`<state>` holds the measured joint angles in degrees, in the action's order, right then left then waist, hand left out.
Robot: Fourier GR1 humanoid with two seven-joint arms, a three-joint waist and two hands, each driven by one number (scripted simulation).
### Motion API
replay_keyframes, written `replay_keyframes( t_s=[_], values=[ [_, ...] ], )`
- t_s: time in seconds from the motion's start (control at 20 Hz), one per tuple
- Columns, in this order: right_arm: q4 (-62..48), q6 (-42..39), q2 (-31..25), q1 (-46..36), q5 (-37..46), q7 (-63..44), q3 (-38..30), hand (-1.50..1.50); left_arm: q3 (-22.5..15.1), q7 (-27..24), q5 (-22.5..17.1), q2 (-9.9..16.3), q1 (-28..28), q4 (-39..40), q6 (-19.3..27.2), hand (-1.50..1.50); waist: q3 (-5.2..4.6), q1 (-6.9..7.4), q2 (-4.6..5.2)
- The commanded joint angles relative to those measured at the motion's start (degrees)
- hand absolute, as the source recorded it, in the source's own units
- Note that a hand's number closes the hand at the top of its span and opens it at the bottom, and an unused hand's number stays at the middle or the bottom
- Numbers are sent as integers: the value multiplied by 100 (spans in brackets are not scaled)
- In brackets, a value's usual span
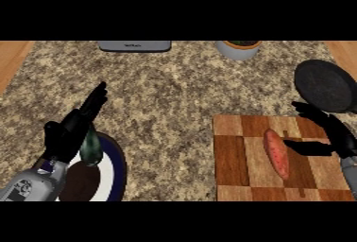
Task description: Pick the sweet potato from the cutting board and place it in the pan
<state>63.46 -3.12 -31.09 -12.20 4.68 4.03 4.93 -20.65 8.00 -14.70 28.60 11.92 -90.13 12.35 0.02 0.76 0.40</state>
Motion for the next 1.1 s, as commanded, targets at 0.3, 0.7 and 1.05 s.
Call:
replay_keyframes(
  t_s=[0.3,0.7,1.05],
  values=[
    [-53,-1366,-966,-799,1007,-976,783,-150,173,-173,53,15,-300,25,-336,0,-9,17,-39],
    [-61,-3611,-523,-2095,1069,-2950,1844,-150,155,-140,202,-239,109,388,-306,0,-20,102,-7],
    [-539,-4908,115,-2651,578,-4082,1739,-150,368,-15,140,-65,-364,-143,-474,0,-6,49,-38]
  ],
)
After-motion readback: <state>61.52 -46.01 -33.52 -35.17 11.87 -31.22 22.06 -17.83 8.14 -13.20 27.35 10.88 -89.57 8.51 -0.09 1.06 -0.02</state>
